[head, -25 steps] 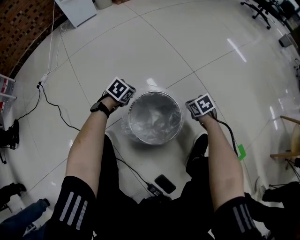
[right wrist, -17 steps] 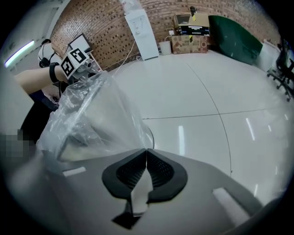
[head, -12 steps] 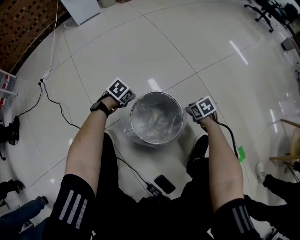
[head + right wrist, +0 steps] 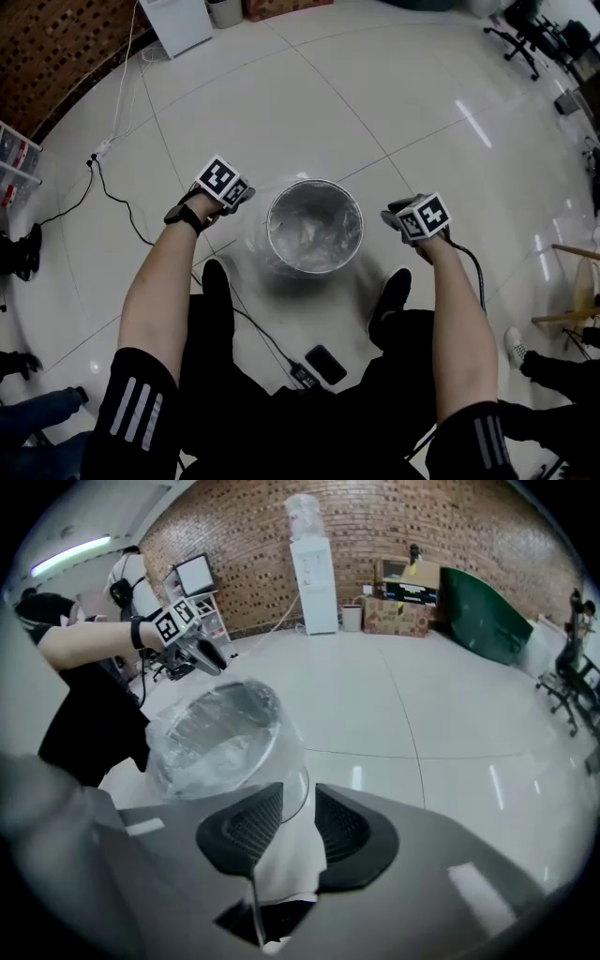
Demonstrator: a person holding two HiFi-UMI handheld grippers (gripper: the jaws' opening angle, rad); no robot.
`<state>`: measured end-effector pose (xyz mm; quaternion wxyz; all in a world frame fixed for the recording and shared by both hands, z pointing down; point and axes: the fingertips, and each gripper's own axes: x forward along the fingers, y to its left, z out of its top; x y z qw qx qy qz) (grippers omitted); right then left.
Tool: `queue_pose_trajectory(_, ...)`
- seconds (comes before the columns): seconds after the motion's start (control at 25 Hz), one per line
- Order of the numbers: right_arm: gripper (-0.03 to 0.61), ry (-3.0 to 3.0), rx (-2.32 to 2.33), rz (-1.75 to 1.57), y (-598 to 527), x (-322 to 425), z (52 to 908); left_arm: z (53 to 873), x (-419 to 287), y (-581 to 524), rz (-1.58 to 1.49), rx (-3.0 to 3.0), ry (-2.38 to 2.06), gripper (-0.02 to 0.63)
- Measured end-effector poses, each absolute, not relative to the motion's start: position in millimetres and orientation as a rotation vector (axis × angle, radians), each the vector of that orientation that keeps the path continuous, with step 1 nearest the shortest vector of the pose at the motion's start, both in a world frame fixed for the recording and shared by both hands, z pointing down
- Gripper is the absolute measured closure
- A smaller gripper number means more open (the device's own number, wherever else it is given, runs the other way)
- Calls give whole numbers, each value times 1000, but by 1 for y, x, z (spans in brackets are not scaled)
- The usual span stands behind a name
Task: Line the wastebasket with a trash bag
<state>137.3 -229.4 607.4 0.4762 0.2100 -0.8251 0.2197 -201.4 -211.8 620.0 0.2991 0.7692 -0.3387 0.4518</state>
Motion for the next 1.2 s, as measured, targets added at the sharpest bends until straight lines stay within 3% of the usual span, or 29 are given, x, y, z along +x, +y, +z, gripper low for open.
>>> queue_pose_trajectory(0.2, 441, -2005, 307, 339, -180, 115, 571, 637, -199, -149, 1332, 1933, -748, 500)
queue_pose_trajectory(0.36, 407, -2026, 232, 368, -145, 105, 565, 631, -197, -131, 1371, 1962, -750, 492)
queue_pose_trajectory(0.68, 388, -1932, 163, 484, -110, 111, 612, 601, -164, -103, 1436, 2206, -552, 437)
queue_pose_trajectory(0.88, 382, -1949, 175, 524, -116, 100, 627, 630, -139, -77, 1506, 2207, -380, 389)
queue_pose_trajectory(1.2, 373, -1910, 101, 550, -99, 89, 661, 669, -126, -86, 1460, 2141, -457, 376)
